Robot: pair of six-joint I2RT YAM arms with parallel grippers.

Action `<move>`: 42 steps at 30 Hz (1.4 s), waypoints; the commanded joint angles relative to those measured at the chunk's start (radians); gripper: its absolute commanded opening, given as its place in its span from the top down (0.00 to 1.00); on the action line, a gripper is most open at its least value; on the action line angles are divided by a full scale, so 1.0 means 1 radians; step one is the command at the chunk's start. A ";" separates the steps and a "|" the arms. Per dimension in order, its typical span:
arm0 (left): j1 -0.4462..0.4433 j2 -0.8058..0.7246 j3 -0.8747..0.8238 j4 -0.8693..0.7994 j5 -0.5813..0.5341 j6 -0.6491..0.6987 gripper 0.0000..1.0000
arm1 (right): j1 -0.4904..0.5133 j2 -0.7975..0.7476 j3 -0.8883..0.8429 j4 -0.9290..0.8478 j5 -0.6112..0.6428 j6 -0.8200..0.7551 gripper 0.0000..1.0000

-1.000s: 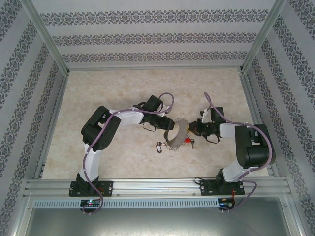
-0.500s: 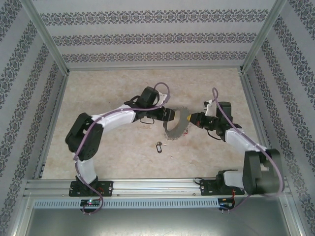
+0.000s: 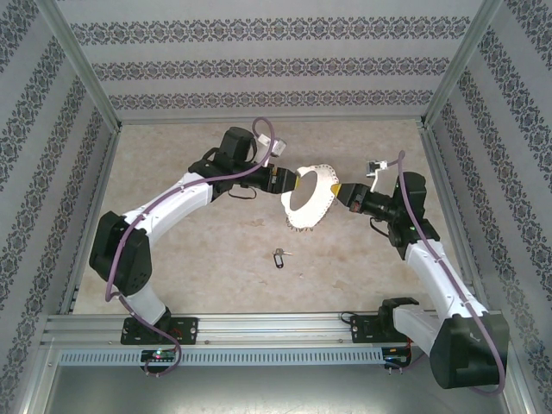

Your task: Put the keys on the keyring

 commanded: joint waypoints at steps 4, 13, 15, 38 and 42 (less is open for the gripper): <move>-0.001 -0.008 0.033 -0.012 0.161 0.021 0.64 | 0.038 -0.024 0.059 0.045 -0.031 0.015 1.00; 0.004 -0.079 0.033 0.010 0.134 0.060 1.00 | 0.064 -0.070 0.046 0.020 0.042 -0.078 0.94; 0.014 -0.109 0.014 0.041 0.126 0.068 1.00 | 0.063 -0.090 0.040 0.000 0.073 -0.096 0.83; 0.040 -0.349 0.073 -0.240 0.026 0.564 1.00 | 0.472 -0.310 -0.091 0.002 0.429 -0.845 0.87; 0.039 -0.337 0.119 -0.300 0.026 0.566 1.00 | 0.614 -0.296 -0.118 0.039 0.666 -0.997 0.86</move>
